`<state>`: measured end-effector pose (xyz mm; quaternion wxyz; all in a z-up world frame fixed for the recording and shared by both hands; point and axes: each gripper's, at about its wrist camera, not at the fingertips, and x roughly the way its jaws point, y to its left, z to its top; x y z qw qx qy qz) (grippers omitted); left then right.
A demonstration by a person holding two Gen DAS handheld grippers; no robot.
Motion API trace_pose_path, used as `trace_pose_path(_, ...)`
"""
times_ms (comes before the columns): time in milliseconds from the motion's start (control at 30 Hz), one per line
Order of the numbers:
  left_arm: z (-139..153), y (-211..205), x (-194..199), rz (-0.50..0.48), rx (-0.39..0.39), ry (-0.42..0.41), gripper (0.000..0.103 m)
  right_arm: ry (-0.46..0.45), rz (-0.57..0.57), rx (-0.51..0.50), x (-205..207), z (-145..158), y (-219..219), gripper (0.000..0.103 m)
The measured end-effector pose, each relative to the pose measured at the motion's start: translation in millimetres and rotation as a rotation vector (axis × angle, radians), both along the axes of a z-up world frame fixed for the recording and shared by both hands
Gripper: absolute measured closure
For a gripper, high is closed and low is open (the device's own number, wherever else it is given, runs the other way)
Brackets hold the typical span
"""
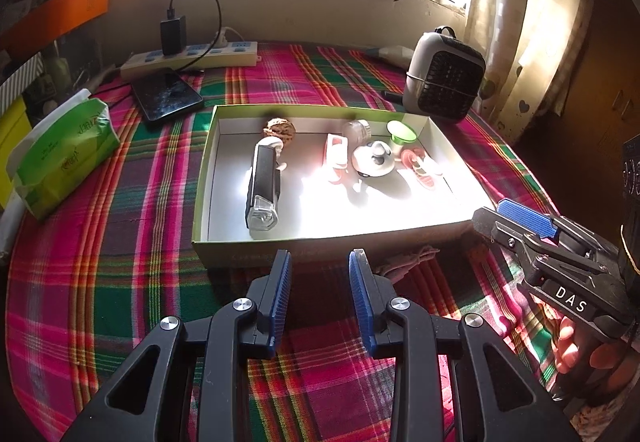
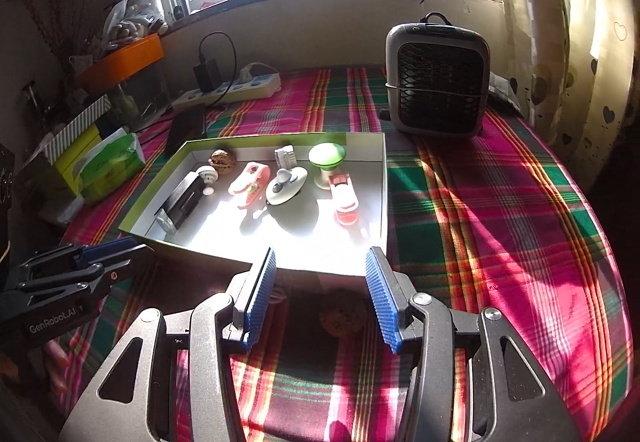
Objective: Organize objects
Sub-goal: 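Withdraw both tools from the box toward the walnut and white cable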
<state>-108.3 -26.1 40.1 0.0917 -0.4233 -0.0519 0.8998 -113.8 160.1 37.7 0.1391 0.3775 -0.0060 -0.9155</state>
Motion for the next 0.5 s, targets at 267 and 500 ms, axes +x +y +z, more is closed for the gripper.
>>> trace_pose_path(267,-8,18,2,-0.095,0.001,-0.015,0.075,-0.031,-0.034,0.01,12,-14,17,0.055)
trace_pose_path(500,-13,29,-2,-0.136,0.0,-0.019,0.075,-0.066,-0.047,0.002,14,-24,28,0.055)
